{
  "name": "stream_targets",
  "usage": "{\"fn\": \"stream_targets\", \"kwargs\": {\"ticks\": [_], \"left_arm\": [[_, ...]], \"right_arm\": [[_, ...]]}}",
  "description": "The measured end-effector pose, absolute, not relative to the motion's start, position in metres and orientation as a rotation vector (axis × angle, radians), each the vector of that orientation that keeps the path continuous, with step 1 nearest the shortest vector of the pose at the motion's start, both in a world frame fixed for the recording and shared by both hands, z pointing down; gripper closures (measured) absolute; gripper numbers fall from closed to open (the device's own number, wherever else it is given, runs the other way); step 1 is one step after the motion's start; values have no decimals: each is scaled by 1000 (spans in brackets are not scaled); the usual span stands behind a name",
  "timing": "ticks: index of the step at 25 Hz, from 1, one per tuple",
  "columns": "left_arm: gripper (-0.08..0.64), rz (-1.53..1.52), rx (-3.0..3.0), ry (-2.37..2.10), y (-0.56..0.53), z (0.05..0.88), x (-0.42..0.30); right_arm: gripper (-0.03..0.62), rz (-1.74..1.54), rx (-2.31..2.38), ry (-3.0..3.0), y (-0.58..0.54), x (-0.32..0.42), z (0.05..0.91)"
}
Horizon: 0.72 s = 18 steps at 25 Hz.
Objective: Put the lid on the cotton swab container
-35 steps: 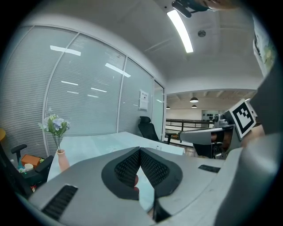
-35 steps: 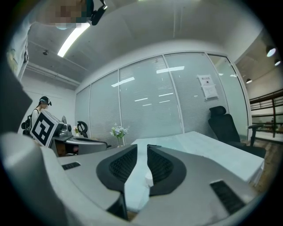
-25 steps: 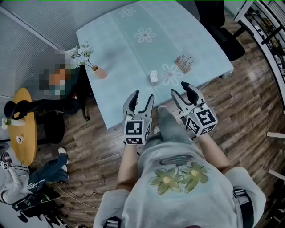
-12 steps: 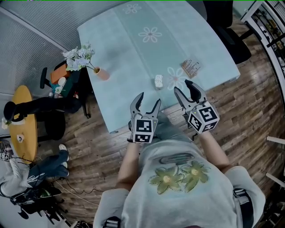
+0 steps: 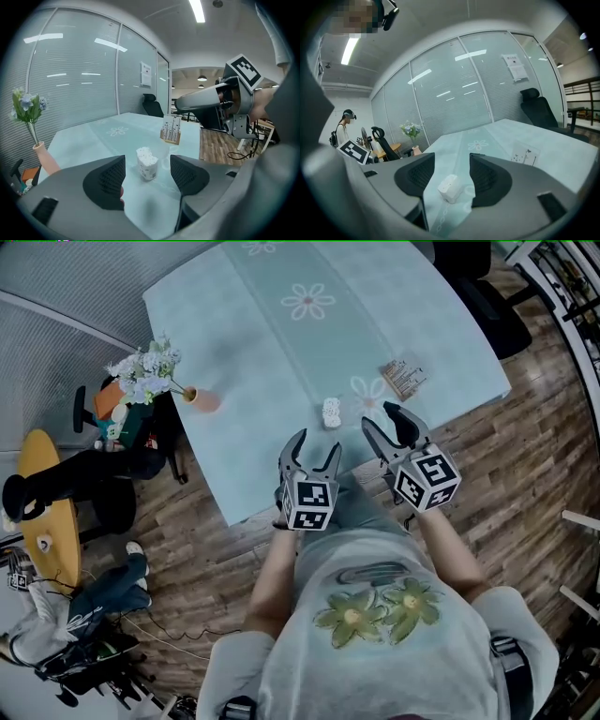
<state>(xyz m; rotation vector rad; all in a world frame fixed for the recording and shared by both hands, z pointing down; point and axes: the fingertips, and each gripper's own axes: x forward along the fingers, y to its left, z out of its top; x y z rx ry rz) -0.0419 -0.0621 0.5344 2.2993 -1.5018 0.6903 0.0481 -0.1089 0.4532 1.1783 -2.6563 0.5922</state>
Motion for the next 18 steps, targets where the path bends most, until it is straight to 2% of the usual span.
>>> {"fn": "stream_targets", "kwargs": {"ticks": [18], "left_arm": [[262,805,2274,-1358,-85,597,-23]], "right_arm": [[380,821,1139,-2591,-136,39,511]]}}
